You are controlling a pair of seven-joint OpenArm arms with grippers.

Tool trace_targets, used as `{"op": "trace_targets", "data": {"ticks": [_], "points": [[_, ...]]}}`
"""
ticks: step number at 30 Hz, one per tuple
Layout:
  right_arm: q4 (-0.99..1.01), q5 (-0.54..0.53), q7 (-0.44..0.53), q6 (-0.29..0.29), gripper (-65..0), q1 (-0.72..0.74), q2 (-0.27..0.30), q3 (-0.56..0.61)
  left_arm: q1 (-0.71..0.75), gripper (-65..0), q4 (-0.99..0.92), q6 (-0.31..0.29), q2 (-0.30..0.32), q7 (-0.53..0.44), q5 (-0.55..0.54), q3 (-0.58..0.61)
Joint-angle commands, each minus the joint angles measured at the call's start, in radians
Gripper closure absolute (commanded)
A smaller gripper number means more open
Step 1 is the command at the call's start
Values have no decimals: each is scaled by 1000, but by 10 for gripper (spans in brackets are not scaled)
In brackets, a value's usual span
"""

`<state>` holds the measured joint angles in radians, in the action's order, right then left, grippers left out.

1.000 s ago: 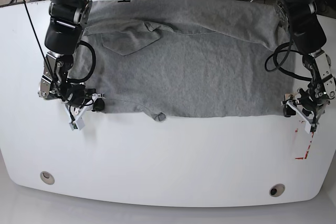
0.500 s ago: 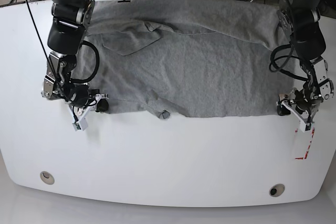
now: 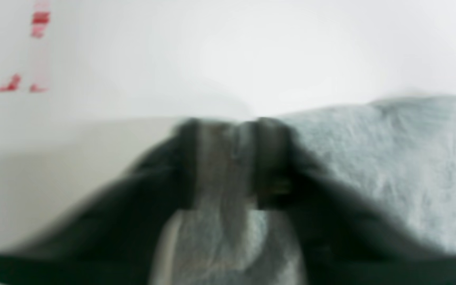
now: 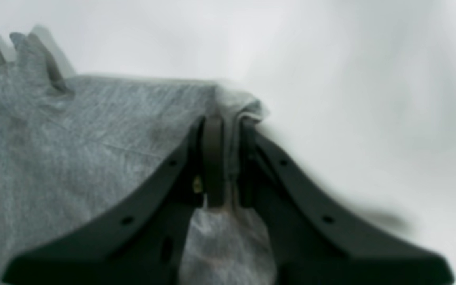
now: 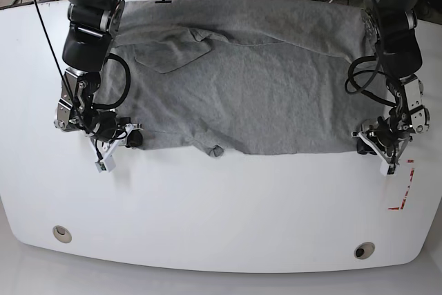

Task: Layout the t-shirt on the table in an organized manner, then fold the t-shirt properly
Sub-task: 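Grasp the hem corners with both grippers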

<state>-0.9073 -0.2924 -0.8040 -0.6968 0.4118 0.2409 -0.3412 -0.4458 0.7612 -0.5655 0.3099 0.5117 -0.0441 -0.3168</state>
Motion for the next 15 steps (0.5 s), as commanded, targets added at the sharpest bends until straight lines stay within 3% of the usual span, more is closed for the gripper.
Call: {"op": "trace_targets", "data": {"ticks": [1, 2, 4, 11, 15], "points": [[-11, -1, 1, -1, -52, 20, 8, -2, -9, -43, 4, -8, 4, 48, 16, 2], [-13, -1, 1, -1, -30, 20, 8, -2, -9, 0, 4, -8, 4, 48, 16, 2], [-13, -1, 1, -1, 0, 20, 10, -2, -9, 0, 4, -8, 4, 48, 16, 2], [-13, -1, -4, -1, 0, 28, 16, -2, -5, 0, 88, -9, 4, 57, 14, 0], [-46, -1, -5, -1, 0, 28, 42, -2, -3, 0, 194, -11, 4, 140, 13, -2]]}}
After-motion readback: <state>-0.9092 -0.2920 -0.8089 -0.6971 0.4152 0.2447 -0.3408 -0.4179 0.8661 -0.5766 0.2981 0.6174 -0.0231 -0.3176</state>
